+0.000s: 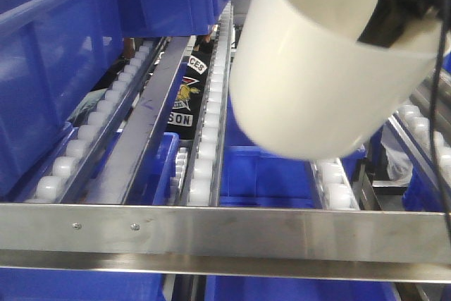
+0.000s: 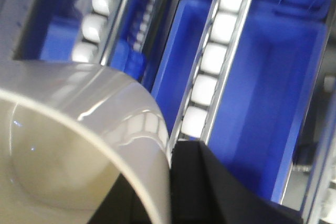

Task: Move white bin to right shelf second layer
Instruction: 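Lower the white bin onto the second-layer rollers with the right gripper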

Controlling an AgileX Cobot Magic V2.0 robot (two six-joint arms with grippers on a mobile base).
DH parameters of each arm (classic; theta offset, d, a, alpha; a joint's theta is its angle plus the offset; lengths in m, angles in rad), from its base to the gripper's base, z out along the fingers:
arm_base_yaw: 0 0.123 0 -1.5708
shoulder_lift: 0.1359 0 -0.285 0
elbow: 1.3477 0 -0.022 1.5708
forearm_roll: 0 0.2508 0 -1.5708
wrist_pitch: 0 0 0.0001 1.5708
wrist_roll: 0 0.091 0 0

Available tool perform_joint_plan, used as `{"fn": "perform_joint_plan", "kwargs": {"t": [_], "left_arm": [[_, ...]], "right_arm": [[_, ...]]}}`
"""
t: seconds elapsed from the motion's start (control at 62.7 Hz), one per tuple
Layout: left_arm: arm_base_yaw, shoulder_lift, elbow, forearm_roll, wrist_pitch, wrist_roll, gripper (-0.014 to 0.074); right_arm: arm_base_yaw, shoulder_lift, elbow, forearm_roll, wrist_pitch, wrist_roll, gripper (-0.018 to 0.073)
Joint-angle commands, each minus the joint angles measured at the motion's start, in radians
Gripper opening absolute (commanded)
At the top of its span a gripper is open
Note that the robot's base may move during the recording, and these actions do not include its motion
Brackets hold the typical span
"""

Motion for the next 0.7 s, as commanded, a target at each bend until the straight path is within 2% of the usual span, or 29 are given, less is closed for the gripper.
{"fn": "perform_joint_plan", "kwargs": {"t": [0.0,0.223,0.686], "left_arm": [[-0.006,-0.003,0.037,-0.009,-0.086,-0.010,0.0085],[-0.006,-0.003,0.037,-0.009,-0.086,-0.010,0.0085],[-0.006,-0.003,0.037,-0.009,-0.086,-0.010,0.0085]], "right_arm": [[0.000,-0.001,-0.039,0.014,-0.068,-0.003,0.0055],[0.000,0.085,-0.043,0.014,-0.116,-0.003,0.0055],[0.023,0.221,-0.141,0.010,-0.064,-0.003,0.0055]]}}
